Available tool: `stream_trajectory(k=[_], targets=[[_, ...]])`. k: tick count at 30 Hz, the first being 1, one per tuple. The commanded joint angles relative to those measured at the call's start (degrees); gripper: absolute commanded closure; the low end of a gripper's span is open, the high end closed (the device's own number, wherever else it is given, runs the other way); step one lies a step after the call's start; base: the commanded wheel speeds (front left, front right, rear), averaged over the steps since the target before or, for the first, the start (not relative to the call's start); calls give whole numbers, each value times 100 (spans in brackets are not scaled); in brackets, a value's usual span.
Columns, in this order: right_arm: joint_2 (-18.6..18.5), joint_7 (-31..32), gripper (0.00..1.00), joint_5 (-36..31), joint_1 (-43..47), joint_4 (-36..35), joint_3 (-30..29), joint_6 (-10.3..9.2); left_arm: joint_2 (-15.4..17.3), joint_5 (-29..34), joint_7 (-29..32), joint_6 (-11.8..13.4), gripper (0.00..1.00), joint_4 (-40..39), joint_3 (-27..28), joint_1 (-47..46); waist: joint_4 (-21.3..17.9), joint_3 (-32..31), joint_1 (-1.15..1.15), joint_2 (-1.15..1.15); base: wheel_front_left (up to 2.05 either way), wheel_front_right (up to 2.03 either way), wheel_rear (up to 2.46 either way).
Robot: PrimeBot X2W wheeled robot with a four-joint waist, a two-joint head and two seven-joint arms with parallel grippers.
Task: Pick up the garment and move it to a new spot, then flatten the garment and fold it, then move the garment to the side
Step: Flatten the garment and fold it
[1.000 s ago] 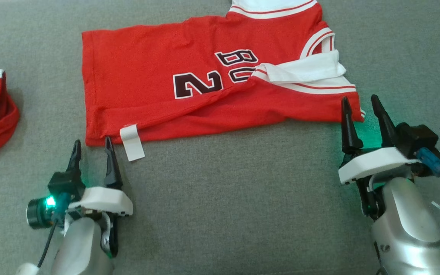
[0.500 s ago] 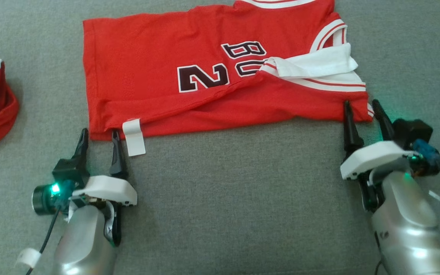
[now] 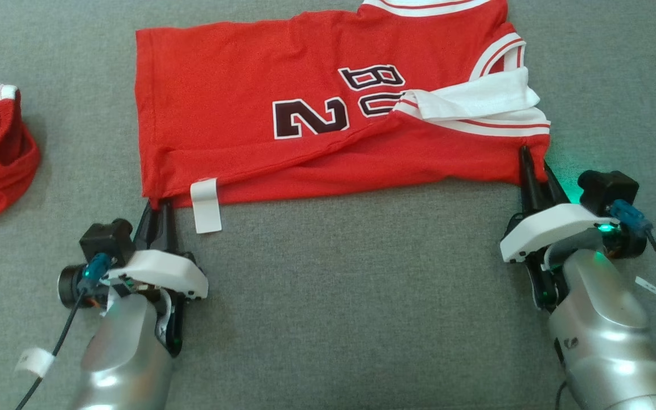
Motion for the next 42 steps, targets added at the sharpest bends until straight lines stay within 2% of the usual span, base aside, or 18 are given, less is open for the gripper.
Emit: stream_trajectory(k=[1,7,11,15,20,27,28,29,30,37,42], targets=[[147,63,100,81,102,-61,186,-4,39,-40,163,38,100,113,52,79,15,-44,0,0,0,0,0],[137,63,100,472,-24,-517,26,-4,73,81,163,44,100,-793,446,5,66,-437,0,0,0,0,0],[120,63,100,796,-228,-376,-70,-4,138,220,163,21,100,-995,656,34,63,-891,0,0,0,0,0],[99,88,100,1220,-201,-42,45,-4,131,215,163,48,100,-775,857,323,35,-1399,0,0,0,0,0],[7,165,100,1605,326,155,470,-4,88,145,163,24,100,-341,916,924,17,-1897,0,0,0,0,0],[-97,141,100,1953,1108,124,844,-4,47,46,163,0,100,-319,869,1663,-20,-2002,0,0,0,0,0],[-115,137,100,1989,1185,117,883,-4,45,53,163,-1,51,-391,855,1736,-26,-1990,0,0,0,0,0],[-136,130,95,2015,1239,114,902,-4,43,59,163,-17,7,-450,817,1803,-30,-1976,0,0,0,0,0],[-158,127,0,2021,1269,114,941,-4,43,38,163,-28,0,-491,786,1846,-32,-1960,0,0,0,0,0],[-306,77,0,1896,942,-58,875,-4,40,337,163,-10,0,-716,533,1605,-14,-1629,0,0,0,0,0],[-299,66,0,1780,562,-249,776,-4,76,427,163,53,0,-820,688,1157,-8,-1363,0,0,0,0,0]])
